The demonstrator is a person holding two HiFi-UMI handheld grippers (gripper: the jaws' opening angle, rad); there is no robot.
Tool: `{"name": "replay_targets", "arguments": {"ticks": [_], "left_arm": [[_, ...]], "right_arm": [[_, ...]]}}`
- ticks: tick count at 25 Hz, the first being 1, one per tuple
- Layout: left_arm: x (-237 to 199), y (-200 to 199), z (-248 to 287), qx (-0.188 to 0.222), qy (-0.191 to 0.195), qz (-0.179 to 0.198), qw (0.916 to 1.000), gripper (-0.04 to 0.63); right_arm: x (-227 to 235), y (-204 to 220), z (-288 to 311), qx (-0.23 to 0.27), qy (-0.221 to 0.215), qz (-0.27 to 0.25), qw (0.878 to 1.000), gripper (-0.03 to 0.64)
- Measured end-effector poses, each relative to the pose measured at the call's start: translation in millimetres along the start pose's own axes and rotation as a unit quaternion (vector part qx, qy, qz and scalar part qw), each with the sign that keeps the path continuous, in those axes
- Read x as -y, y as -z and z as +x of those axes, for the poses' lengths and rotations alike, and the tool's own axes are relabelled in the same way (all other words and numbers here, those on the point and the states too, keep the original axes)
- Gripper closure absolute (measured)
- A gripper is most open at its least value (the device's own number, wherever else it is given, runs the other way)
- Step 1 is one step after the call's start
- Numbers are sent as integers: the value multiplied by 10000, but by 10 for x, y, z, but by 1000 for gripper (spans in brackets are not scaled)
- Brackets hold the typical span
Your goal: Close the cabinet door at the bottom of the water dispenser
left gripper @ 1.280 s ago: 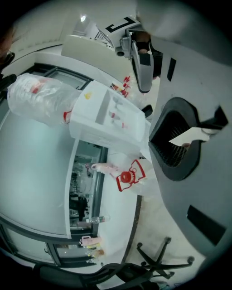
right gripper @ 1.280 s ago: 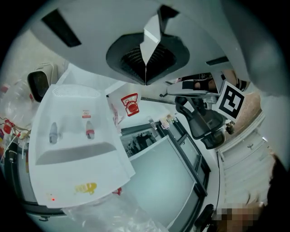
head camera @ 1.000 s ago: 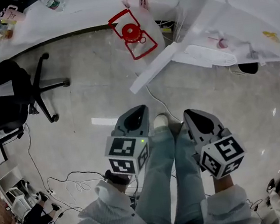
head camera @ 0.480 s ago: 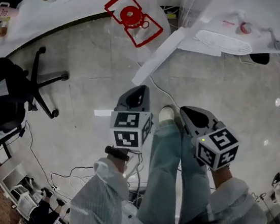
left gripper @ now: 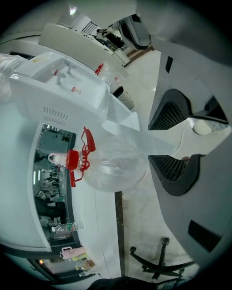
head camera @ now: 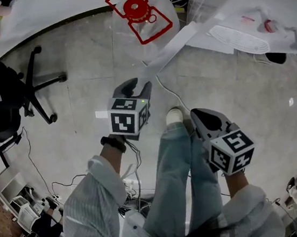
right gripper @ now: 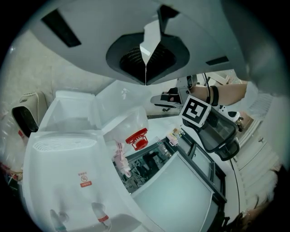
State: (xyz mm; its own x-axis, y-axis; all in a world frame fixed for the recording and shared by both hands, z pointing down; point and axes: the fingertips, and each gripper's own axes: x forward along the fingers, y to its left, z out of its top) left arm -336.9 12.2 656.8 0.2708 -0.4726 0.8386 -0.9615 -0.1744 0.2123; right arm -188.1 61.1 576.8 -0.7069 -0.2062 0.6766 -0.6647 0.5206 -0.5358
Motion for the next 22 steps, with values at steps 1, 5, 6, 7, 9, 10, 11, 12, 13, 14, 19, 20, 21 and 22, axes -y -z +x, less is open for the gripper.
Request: {"name": "replay_targets", "arguments": {"ticks": [1, 5, 6, 7, 9, 10, 11, 12, 13, 14, 19, 20, 21, 22], "left_arm": [[-12, 9, 41, -43, 45, 40, 10000, 420], [-23, 103, 190, -338, 284, 151, 9989, 374], [-33, 128, 218, -417, 306, 207, 9984, 371], [-48, 147, 243, -486, 305, 277, 9980, 367], [-88, 195, 285, -637, 254, 425, 9967, 367], [-109, 235, 305, -737, 216, 506, 9958, 367], [-124, 282, 325, -843, 185, 586, 9945, 367], [-134, 323, 343, -930, 173, 649, 9934, 367], [-136, 350, 357, -979, 181, 676, 9927, 367], [-136, 362, 366, -990, 196, 666, 9927, 368], [-150, 368, 391, -948, 115, 721, 9928, 402], [-149, 370, 393, -936, 101, 750, 9927, 402], [-144, 378, 395, -923, 97, 750, 9929, 403], [-135, 391, 396, -914, 102, 728, 9931, 403]], "right_arm": [[3, -12, 4, 12, 11, 13, 10000, 602], [4, -23, 2, 18, 42, 38, 10000, 602], [6, -21, 0, 9, 47, 43, 10000, 603], [7, -21, -2, 0, 47, 51, 10000, 601], [15, -18, -14, -20, 49, 67, 10000, 602], [22, -14, -23, -29, 54, 72, 10000, 603], [31, -7, -31, -34, 64, 75, 9999, 603], [42, -1, -36, -36, 78, 73, 9999, 603], [52, 5, -40, -37, 97, 70, 9999, 602], [60, 9, -45, -39, 116, 70, 9999, 603], [83, 2, -127, 6, 254, 85, 9996, 602], [87, -4, -139, 28, 272, 104, 9996, 603], [87, -3, -150, 42, 281, 131, 9995, 602], [84, 3, -160, 46, 288, 156, 9995, 602]]}}
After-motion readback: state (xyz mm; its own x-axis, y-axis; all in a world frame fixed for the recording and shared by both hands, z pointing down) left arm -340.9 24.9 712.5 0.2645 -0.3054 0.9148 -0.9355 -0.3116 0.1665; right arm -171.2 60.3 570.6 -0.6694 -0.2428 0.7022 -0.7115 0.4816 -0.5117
